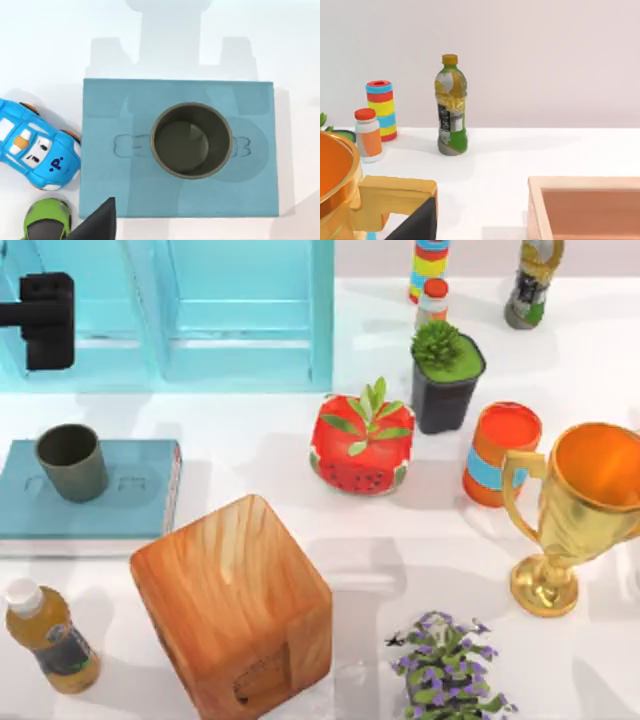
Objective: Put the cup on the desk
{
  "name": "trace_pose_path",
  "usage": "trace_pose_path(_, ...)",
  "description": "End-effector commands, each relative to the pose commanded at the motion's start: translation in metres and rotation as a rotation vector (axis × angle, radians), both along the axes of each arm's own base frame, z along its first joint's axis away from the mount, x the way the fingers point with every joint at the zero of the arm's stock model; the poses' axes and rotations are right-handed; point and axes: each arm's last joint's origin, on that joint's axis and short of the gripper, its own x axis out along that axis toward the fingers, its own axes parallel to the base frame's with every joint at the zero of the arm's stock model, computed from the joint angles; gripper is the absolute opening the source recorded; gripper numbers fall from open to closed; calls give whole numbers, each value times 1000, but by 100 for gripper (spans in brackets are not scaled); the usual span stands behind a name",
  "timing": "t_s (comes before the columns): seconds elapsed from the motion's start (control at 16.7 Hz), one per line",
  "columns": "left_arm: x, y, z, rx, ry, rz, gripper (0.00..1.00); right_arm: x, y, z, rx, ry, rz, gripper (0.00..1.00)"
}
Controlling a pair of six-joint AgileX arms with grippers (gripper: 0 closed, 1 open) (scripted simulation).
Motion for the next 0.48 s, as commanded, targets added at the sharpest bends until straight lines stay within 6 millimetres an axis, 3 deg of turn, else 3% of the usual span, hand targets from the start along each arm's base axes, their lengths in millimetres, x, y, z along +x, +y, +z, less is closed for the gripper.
trace_pose_path(0.24,64,-18,-14,26,260,-10,100,0,0,0,0,0,0,100)
trace_pose_path(0.48,103,-32,-43,66,475,-15,100,0,0,0,0,0,0,100)
